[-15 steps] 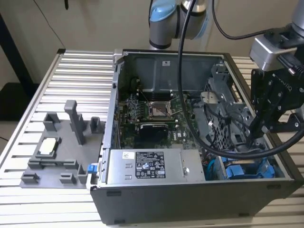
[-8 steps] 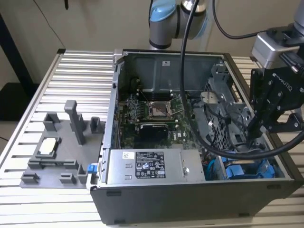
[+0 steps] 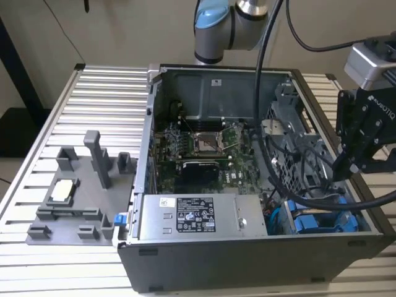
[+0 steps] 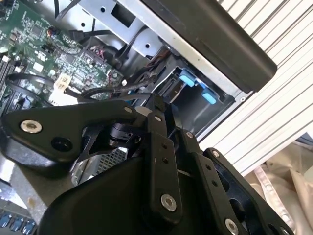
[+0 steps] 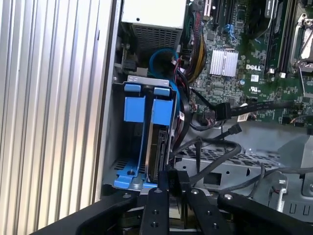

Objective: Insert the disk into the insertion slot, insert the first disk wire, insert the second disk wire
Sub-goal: 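Insert the first disk wire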

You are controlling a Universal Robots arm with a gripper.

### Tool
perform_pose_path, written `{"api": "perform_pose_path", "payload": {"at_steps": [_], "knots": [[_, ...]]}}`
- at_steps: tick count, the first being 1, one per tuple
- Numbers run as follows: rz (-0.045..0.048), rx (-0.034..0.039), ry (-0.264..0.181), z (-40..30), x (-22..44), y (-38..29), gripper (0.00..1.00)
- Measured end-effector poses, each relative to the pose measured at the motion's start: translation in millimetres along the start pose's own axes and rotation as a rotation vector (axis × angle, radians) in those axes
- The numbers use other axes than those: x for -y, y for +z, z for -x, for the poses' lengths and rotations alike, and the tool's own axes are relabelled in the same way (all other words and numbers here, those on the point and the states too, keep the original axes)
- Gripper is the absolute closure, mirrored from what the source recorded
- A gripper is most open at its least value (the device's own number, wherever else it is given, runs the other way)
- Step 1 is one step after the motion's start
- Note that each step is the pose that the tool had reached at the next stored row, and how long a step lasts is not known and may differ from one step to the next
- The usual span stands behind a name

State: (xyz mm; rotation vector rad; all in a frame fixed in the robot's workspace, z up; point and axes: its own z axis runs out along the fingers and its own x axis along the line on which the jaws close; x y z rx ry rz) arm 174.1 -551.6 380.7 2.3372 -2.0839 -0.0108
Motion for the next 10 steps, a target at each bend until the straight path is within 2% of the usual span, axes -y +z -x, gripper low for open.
{"api": "perform_pose_path", "payload": {"at_steps": [2,4,5,6,9,10], "knots": [[0.0018,0.0005,0.0,-0.6,4.6,0.2,0.81],[0.0048,0.0011,0.002,-0.6,5.5,0.3,0.81],[0.0097,0.0021,0.009,-0.6,5.6,0.6,0.81],[0.0172,0.003,0.016,-0.7,5.6,0.7,0.81],[0.0478,0.007,0.032,-0.7,5.5,1.1,0.81],[0.0491,0.0117,0.037,-0.6,5.5,1.2,0.81]]}}
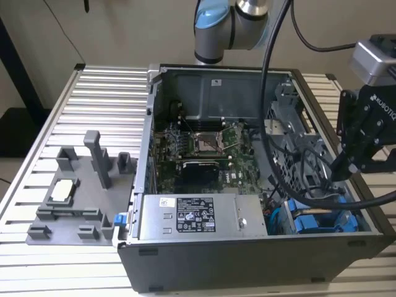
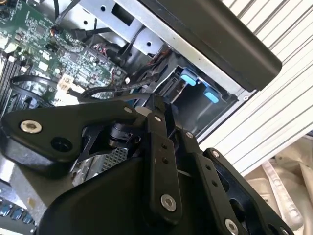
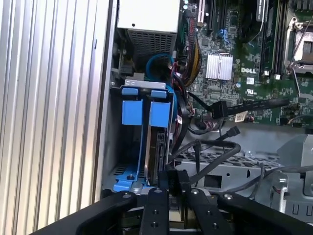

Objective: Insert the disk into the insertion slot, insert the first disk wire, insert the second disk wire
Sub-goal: 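Insert the first disk wire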

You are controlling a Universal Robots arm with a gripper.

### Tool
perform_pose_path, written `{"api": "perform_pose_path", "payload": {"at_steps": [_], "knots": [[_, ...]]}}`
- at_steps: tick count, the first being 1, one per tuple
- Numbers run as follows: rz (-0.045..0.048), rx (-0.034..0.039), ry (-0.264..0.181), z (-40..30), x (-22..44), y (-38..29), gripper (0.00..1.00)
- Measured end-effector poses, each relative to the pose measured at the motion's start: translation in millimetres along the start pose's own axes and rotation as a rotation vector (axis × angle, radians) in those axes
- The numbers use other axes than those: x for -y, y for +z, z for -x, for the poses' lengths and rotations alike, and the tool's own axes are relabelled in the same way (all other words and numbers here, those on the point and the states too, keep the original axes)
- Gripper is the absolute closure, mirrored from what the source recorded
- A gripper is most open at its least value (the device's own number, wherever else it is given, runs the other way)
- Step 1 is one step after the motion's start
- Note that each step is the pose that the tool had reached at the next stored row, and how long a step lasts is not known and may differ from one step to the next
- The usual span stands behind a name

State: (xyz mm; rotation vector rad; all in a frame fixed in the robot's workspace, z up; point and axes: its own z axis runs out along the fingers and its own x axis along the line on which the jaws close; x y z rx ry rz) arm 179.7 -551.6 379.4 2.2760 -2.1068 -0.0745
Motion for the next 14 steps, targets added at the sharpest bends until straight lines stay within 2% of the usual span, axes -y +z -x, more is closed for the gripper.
{"api": "perform_pose_path", "payload": {"at_steps": [2,3,5,10,14], "knots": [[-0.0016,0.023,0.007,0.0,0.1,0.3,0.81],[-0.0022,0.0308,0.01,-0.2,0.1,0.4,0.81],[-0.003,0.0413,0.013,-1.5,0.0,0.9,0.81],[-0.0042,0.0573,0.016,-9.3,-0.5,3.1,0.81],[-0.0017,0.0581,0.018,-18.2,-0.6,5.0,0.81]]}}
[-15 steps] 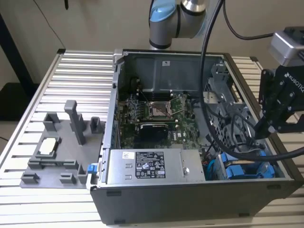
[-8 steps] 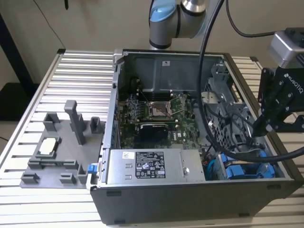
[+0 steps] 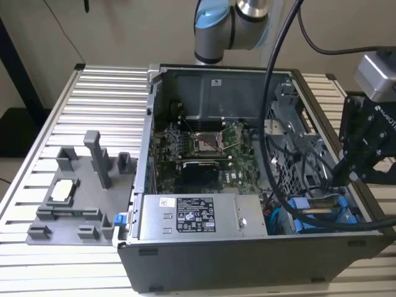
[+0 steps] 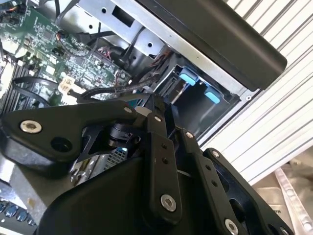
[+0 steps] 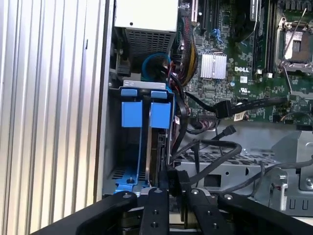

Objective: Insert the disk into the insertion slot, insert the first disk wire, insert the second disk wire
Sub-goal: 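Insert the first disk wire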

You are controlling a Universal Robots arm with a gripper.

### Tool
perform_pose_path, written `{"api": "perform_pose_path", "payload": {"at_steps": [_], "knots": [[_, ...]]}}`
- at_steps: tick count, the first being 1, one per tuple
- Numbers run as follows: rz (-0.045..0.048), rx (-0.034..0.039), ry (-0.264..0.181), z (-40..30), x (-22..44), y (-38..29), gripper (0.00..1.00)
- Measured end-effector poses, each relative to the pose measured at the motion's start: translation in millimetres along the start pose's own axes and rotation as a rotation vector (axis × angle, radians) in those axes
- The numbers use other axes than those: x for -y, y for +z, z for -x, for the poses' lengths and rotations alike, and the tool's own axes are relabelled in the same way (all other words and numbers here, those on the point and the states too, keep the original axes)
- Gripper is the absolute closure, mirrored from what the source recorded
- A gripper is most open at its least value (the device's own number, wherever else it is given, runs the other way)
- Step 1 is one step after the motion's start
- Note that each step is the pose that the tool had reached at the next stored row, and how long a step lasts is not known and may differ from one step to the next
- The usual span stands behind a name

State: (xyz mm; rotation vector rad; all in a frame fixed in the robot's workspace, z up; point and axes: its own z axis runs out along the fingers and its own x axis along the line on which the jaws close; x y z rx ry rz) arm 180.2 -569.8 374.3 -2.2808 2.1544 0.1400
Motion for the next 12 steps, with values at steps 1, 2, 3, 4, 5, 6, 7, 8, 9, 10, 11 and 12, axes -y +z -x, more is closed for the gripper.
{"api": "perform_pose_path", "payload": {"at_steps": [1,2,3,4,5,6,7,8,9,10,11,12], "knots": [[0.0005,0.0003,0.001,-1.2,0.1,1.0,0.81],[0.0007,0.0006,0.001,-1.9,0.3,2.5,0.81],[0.0008,0.0005,0.001,-2.3,0.4,3.8,0.81],[0.0009,0.0005,0.001,-2.5,0.5,5.2,0.81],[0.0009,0.0008,0.001,-2.5,0.6,6.7,0.81],[0.0009,0.0012,0.001,-2.7,0.7,8.4,0.81],[0.0008,0.0019,0.001,-2.8,0.8,9.9,0.81],[0.0008,0.0029,0.001,-2.8,0.9,11.2,0.81],[0.0007,0.0042,0.001,-2.9,1.0,12.5,0.81],[0.0007,0.0046,0.0,-3.0,1.0,13.5,0.81],[0.0006,0.0047,0.0,-3.0,1.1,14.0,0.81],[0.0006,0.0048,0.0,-3.0,1.1,14.1,0.81]]}}
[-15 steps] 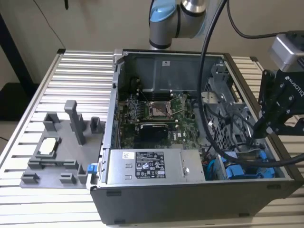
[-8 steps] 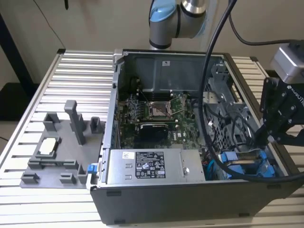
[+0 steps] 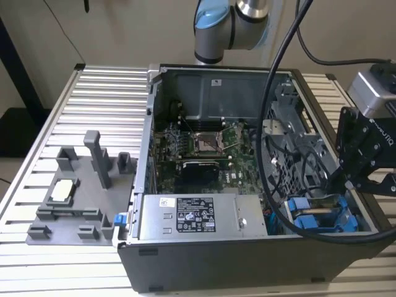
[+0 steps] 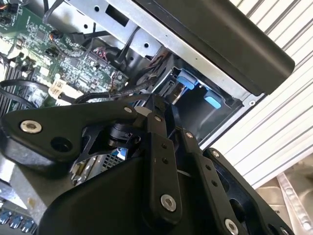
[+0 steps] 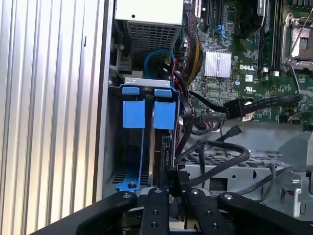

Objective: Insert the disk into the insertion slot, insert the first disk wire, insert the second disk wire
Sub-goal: 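Insert the first disk wire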

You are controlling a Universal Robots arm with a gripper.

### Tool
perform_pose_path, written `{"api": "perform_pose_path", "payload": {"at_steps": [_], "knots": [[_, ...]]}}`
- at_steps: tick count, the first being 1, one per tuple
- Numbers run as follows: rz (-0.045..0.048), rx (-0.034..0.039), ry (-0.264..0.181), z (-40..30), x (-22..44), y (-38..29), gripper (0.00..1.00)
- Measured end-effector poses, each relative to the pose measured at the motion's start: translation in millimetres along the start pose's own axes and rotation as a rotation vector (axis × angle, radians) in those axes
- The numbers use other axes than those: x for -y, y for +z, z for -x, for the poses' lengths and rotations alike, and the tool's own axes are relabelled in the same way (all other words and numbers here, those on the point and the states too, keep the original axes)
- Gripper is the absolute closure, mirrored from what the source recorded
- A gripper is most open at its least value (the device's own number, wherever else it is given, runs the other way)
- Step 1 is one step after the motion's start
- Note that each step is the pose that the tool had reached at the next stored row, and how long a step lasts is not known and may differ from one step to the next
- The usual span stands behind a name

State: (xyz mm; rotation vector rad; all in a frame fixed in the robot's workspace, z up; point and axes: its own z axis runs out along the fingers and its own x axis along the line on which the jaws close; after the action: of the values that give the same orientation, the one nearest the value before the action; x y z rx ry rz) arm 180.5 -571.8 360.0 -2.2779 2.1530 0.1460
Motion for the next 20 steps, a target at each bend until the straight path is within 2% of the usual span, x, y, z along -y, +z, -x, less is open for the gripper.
{"api": "perform_pose_path", "payload": {"at_steps": [4,11,16,20], "knots": [[0.0,0.0002,0.0,-0.1,0.0,0.3,0.81],[-0.0003,0.004,0.001,-0.6,2.2,6.7,0.81],[-0.0021,0.0057,0.025,-0.9,2.9,10.6,0.81],[-0.0029,0.0063,0.037,-1.0,3.0,11.1,0.81]]}}
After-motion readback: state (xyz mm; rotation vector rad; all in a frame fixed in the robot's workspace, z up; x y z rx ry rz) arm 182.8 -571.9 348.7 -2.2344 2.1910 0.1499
